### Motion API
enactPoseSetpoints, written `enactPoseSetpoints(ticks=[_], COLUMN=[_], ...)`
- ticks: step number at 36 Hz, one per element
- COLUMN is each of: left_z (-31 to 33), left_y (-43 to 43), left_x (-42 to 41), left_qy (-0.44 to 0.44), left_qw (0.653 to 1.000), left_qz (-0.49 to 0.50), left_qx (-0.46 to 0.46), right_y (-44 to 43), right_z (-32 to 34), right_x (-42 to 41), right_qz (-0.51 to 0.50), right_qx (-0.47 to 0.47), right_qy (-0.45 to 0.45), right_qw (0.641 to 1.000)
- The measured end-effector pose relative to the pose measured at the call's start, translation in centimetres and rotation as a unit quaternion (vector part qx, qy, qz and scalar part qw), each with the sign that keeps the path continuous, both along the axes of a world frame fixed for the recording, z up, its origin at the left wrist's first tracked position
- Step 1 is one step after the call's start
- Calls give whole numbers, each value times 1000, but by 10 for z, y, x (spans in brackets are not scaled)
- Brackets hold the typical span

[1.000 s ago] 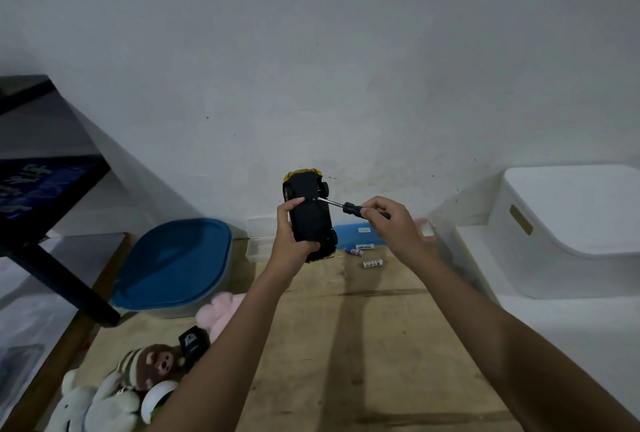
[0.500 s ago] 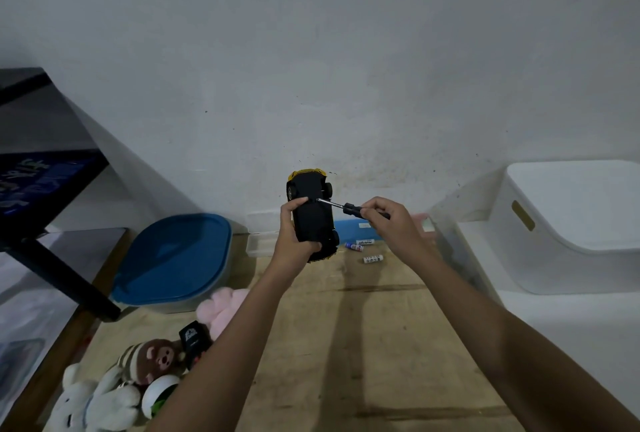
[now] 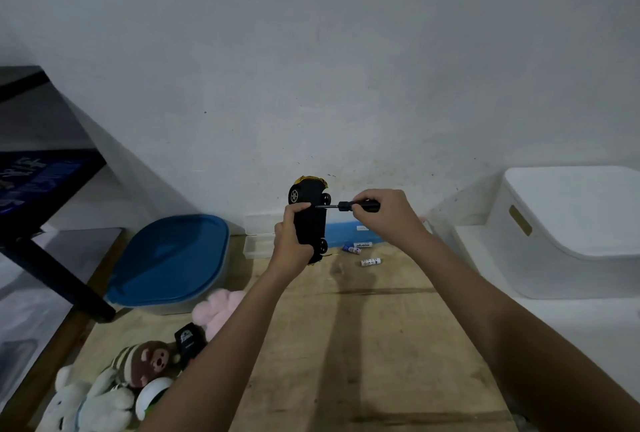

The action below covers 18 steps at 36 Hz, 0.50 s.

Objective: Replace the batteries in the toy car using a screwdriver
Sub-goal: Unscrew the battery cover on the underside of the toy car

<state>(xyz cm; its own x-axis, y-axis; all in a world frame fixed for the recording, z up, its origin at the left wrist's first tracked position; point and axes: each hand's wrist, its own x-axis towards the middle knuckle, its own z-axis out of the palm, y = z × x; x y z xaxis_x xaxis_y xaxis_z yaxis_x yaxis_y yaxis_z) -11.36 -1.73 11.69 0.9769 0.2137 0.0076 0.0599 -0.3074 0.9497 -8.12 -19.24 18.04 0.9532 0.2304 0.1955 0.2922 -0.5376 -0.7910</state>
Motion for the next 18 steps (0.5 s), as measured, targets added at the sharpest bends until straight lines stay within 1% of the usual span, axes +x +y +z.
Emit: enactPoseSetpoints(ticks=[4, 7, 11, 18], left_z=[-1, -1, 1, 6], left_y=[1, -1, -2, 1], left_x=[4, 5, 4, 4], left_qy=[9, 14, 6, 0], left_qw=[1000, 1000, 999, 999], left_qz=[7, 2, 12, 14], left_qx=[-10, -15, -32, -35], right_y=[8, 12, 19, 31], right_z=[5, 8, 10, 14], right_x=[2, 2, -2, -3], right_qz=[8, 1, 4, -9], right_qx=[-81, -101, -168, -186], right_qy=[-44, -41, -84, -138], right_qw=[996, 994, 982, 973])
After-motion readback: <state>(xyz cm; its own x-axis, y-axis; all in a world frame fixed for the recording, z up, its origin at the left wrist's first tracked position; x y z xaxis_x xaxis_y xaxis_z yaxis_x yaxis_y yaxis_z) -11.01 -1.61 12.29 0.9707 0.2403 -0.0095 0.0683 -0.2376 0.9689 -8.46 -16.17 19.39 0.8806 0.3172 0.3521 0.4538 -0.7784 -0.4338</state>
